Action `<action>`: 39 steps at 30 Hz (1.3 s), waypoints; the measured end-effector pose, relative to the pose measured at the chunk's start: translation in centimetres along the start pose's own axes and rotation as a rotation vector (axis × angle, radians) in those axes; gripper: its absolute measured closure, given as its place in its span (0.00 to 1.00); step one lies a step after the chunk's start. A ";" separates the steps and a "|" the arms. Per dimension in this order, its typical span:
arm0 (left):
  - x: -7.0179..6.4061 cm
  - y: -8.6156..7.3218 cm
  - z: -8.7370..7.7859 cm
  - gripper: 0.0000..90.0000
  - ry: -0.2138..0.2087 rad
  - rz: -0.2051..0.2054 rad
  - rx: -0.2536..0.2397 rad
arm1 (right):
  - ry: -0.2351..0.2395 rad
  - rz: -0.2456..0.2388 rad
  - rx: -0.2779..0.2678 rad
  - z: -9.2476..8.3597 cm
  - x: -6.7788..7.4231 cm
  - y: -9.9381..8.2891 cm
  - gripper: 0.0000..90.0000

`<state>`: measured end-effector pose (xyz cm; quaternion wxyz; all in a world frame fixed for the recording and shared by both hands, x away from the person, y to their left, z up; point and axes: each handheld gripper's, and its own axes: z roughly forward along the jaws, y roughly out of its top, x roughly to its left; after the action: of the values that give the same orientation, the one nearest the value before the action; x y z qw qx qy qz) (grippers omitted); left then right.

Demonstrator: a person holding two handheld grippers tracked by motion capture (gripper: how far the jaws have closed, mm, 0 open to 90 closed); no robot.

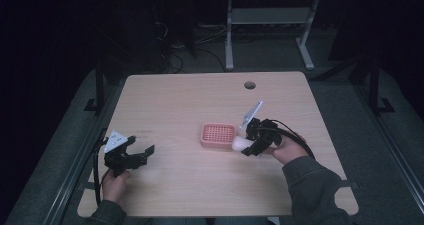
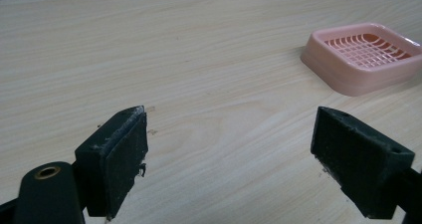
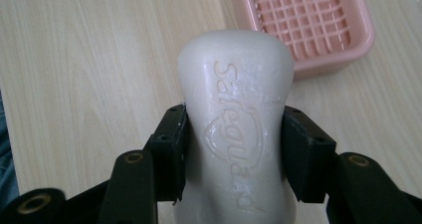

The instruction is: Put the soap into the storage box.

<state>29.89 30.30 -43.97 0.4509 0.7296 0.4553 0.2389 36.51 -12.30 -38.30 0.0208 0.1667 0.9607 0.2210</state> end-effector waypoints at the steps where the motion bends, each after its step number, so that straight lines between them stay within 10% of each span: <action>1: 0.0 0.0 0.0 0.16 0.002 0.008 0.002 | -0.001 -0.006 -0.005 0.0 0.0 0.2 0.54; 39: -0.5 0.1 0.2 0.16 0.004 0.032 0.003 | -0.001 -0.060 -0.011 0.8 -1.9 5.3 0.54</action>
<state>29.87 29.79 -43.92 0.4452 0.7369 0.4448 0.2469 40.01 -8.12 -36.85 0.0286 0.1380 0.9640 0.2254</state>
